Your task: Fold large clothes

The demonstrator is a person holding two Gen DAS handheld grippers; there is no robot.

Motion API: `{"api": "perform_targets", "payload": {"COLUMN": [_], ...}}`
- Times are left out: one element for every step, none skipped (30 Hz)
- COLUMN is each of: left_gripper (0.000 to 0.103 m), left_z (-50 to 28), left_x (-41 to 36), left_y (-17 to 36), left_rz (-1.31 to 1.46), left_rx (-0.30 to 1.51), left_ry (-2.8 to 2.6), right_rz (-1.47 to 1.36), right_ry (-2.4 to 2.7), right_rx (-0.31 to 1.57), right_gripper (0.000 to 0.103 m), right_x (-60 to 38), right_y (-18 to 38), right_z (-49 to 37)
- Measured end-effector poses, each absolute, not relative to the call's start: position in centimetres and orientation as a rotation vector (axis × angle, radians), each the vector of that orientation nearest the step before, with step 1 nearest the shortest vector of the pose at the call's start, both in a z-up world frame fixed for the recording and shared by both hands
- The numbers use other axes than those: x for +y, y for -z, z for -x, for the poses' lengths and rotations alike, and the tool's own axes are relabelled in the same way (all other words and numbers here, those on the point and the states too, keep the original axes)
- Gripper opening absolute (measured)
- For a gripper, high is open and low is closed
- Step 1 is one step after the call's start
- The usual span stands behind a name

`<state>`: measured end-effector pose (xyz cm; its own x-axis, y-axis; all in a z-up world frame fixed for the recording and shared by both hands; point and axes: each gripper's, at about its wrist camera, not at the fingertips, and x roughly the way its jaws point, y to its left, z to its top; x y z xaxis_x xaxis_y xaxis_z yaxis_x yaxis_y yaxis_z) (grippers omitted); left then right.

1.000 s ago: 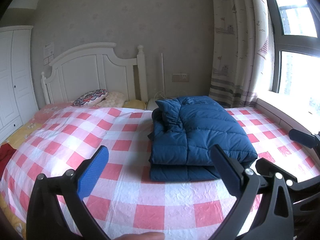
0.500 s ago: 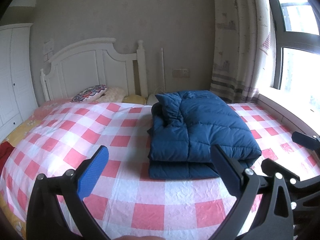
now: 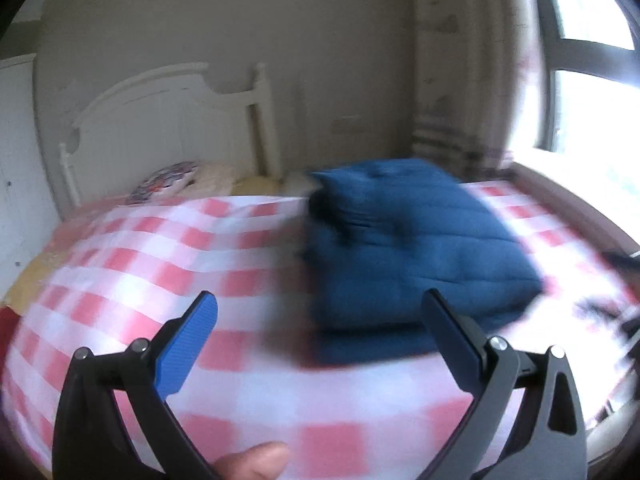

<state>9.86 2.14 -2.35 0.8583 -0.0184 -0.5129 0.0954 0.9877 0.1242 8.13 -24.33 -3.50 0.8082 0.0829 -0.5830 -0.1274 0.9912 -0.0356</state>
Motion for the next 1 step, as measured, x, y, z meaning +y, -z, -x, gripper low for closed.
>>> {"api": "perform_targets", "payload": {"left_gripper": [0.101], "left_z": [-11.34], "left_x": [4.31], "left_y": [2.06], "left_rz": [-0.153], "left_rx": [0.551], "left_ry": [0.015], "right_rz": [0.063], "right_ry": [-0.072], "right_rx": [0.621], "right_gripper": [0.098], "right_x": [-26.79], "right_y": [2.71], "right_z": [-8.46]}}
